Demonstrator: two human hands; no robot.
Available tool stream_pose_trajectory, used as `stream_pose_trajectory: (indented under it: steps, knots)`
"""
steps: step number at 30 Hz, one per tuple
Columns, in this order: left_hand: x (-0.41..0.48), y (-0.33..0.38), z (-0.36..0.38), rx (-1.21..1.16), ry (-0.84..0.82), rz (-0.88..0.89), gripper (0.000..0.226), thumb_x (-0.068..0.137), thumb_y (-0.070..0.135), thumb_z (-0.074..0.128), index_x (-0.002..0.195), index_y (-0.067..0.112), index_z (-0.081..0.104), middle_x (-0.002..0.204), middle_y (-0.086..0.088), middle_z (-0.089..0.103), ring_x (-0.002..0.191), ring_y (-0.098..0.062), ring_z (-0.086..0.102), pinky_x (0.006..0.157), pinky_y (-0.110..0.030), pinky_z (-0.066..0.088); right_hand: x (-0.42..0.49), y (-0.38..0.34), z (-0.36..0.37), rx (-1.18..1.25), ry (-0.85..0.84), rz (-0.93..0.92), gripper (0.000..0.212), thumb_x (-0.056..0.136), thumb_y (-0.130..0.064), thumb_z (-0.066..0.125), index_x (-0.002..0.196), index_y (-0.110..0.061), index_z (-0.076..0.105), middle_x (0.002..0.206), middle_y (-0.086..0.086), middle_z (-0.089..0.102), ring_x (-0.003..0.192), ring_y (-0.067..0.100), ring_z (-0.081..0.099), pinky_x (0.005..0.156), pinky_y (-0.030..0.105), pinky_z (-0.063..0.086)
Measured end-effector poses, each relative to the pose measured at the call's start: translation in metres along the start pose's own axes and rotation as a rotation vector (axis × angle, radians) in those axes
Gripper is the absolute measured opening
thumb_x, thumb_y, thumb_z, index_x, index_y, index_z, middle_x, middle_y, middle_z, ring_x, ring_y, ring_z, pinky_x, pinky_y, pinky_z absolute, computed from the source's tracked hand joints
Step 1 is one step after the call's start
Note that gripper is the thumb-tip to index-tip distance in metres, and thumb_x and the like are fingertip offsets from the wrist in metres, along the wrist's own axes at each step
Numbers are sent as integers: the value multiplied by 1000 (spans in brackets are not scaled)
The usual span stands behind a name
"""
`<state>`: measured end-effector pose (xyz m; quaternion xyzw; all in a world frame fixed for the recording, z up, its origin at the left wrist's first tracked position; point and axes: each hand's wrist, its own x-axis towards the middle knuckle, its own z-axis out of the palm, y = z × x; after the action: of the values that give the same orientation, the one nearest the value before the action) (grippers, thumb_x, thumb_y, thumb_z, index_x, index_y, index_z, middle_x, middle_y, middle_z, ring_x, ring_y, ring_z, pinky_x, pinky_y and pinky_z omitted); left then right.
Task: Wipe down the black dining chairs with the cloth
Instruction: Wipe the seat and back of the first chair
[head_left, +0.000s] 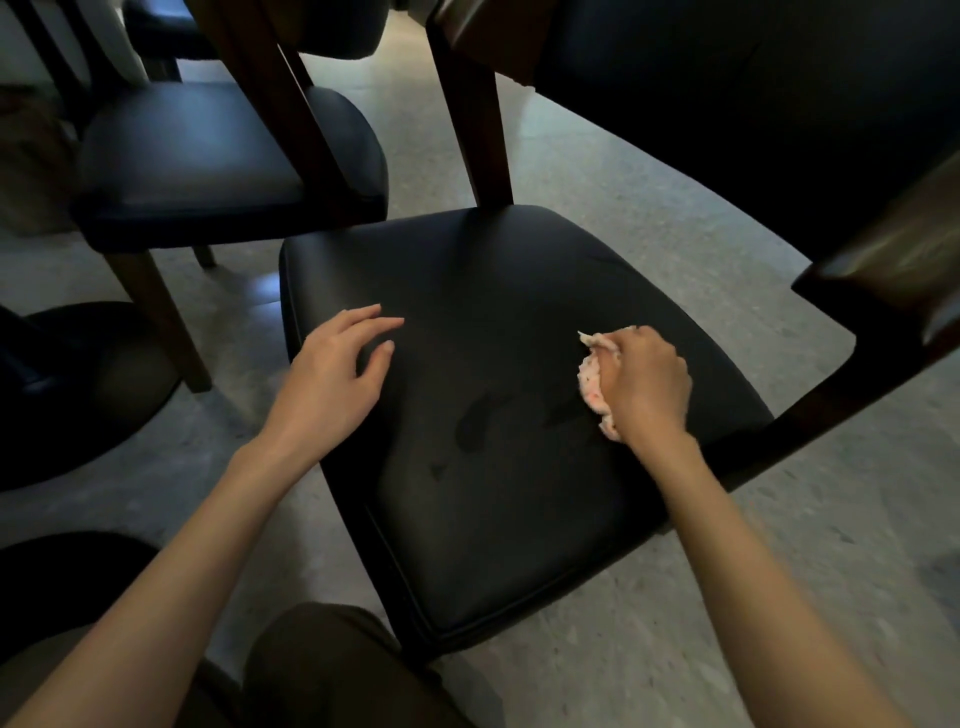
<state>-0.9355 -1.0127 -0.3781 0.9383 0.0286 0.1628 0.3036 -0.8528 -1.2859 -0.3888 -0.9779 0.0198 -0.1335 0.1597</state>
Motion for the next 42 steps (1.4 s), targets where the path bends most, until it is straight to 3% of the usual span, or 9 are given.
stream_pose_trajectory:
  steps: [5, 7, 14, 19, 23, 29, 34, 37, 42]
  knots:
    - [1, 0, 2, -3, -19, 7, 33, 97, 20, 53, 129, 21, 61, 140, 0, 50, 134, -20, 42, 112, -37, 33, -38, -18, 14, 46, -9, -124, 51, 92, -62, 45, 129, -28, 53, 122, 3, 49, 111, 25, 46, 90, 39, 37]
    - [0, -2, 1, 0, -17, 2, 33, 97, 19, 53, 129, 20, 61, 141, 0, 50, 133, -19, 42, 111, -35, 32, -40, -14, 15, -16, -22, -116, 55, 92, -61, 46, 135, -28, 48, 130, 6, 42, 117, 28, 39, 97, 42, 33]
    - [-2, -11, -8, 8, 2, 6, 32, 96, 19, 53, 127, 21, 62, 140, 1, 50, 132, -19, 43, 109, -38, 34, -27, -25, 17, 42, -24, -170, 36, 103, -36, 39, 119, -13, 62, 109, 8, 52, 85, 27, 58, 72, 40, 48]
    - [3, -16, -9, 3, -3, -8, 31, 96, 19, 55, 125, 22, 63, 140, 1, 51, 131, -20, 45, 108, -38, 35, -96, -85, 19, 296, -46, -562, 29, 94, -30, 47, 108, -15, 68, 92, 6, 59, 74, 28, 64, 57, 37, 51]
    - [7, -11, -4, -25, 0, -1, 29, 95, 17, 55, 123, 20, 65, 138, -1, 53, 129, -20, 47, 110, -34, 34, -102, -74, 5, 360, -237, -758, 32, 92, -30, 47, 117, -23, 65, 97, 1, 57, 83, 21, 62, 65, 34, 50]
    - [7, -7, 2, -9, -73, 16, 31, 97, 23, 53, 127, 23, 62, 140, 1, 50, 129, -22, 46, 107, -44, 39, -30, -15, 12, 207, -48, -350, 25, 98, -24, 53, 116, -22, 69, 102, 1, 56, 91, 27, 62, 70, 34, 45]
    - [12, 1, 7, -27, -69, 27, 31, 97, 21, 54, 126, 21, 62, 140, -1, 51, 132, -21, 44, 111, -38, 34, -117, -71, 8, 363, -143, -736, 30, 94, -26, 47, 116, -18, 65, 100, 0, 57, 87, 20, 60, 71, 33, 50]
    - [12, 9, 14, -14, -106, 53, 32, 97, 22, 52, 129, 22, 60, 142, 0, 49, 136, -20, 40, 114, -37, 30, -94, -46, 1, 333, -186, -796, 30, 94, -26, 47, 118, -22, 64, 100, -1, 56, 91, 18, 60, 74, 31, 48]
    - [8, 30, 27, 52, -200, 130, 38, 99, 29, 48, 137, 30, 51, 149, 6, 41, 144, -19, 26, 119, -45, 20, -27, 29, 5, 183, 78, -243, 26, 96, -18, 55, 119, -17, 68, 92, 4, 50, 87, 29, 54, 67, 35, 41]
